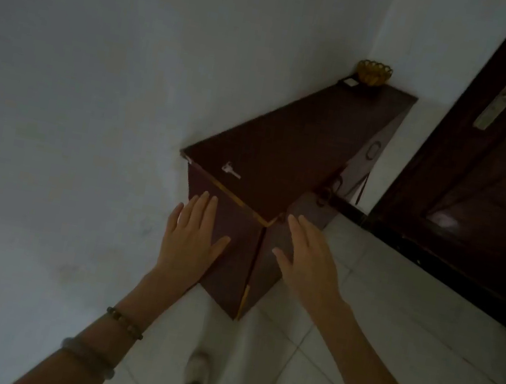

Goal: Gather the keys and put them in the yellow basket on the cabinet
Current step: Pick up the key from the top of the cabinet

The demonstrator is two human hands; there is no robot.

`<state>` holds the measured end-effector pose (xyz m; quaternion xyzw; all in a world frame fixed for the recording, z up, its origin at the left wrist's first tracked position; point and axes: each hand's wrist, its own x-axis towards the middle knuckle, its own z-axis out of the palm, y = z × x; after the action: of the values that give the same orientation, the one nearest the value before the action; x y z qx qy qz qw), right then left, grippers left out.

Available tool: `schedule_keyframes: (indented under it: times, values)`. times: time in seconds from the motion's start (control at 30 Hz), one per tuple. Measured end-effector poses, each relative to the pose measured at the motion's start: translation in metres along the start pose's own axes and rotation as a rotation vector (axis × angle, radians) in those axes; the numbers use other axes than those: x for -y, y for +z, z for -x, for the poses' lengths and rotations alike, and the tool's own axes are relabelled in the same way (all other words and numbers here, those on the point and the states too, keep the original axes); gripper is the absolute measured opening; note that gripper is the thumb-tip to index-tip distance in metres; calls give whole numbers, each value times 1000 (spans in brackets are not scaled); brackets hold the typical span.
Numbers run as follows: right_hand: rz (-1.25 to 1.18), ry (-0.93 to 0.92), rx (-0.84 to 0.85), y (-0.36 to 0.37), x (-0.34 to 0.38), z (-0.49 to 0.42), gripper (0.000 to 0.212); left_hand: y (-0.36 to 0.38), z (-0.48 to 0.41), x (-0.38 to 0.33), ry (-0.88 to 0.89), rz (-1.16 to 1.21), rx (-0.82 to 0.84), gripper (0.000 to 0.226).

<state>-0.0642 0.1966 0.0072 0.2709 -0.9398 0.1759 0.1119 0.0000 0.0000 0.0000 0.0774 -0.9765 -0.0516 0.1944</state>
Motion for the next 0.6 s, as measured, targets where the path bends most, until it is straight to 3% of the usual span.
schedule_keyframes:
  times: [0.27,0.6]
  values:
    - [-26,-23,-48,31,1,-115,62,29,-105,50,4,-18,-1,67]
    - [-133,-74,33,70,-3,-196,56,66,-158,80,-1,-29,96,70]
